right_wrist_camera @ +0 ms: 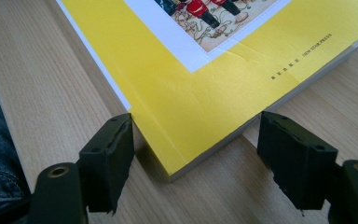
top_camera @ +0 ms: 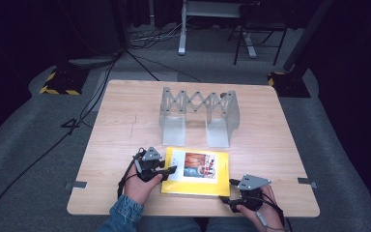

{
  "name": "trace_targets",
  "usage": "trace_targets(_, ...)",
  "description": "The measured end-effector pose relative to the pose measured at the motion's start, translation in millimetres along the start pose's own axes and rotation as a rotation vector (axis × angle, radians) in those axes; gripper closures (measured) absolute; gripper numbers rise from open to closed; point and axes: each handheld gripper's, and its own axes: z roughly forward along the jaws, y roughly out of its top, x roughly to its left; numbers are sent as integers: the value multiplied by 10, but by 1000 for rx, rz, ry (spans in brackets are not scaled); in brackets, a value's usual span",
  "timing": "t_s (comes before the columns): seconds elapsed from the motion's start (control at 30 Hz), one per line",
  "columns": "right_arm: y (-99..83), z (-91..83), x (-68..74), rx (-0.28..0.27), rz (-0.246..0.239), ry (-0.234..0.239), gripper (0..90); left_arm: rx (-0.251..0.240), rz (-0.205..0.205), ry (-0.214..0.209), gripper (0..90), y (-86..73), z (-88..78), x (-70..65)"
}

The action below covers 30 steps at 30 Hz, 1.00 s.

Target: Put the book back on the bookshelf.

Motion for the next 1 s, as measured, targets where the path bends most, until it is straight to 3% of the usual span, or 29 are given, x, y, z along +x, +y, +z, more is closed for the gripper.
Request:
trace_targets(0.1,1,0,3,1,2,-3,278,-18,-38,-64,812,12,-58,17)
trace_targets(0.13,3,-2,8,4,5,-5,278,-18,-38,-64,836,12,-58,17)
trace_targets(0.2,10,-3,13,10,7,-10,277,-22,-61,-107,866,27,-96,1)
trace_targets(0.23,19,-7,21,19,11,-18,276,-18,-47,-108,878,50,-122,-20)
trace_targets(0.3,29,-18,36,29,7,-26,265,-19,-40,-112,881,82,-155,-55)
trace_targets(0.5,107,-114,90,-31,-20,-55,246,-15,19,-105,882,222,-246,-189)
trace_targets(0.63,185,-152,118,-60,-47,-62,220,-12,26,-125,882,294,-271,-227)
trace_targets(1.0,320,-61,203,-76,-95,-79,162,-6,46,-167,882,505,-336,-323)
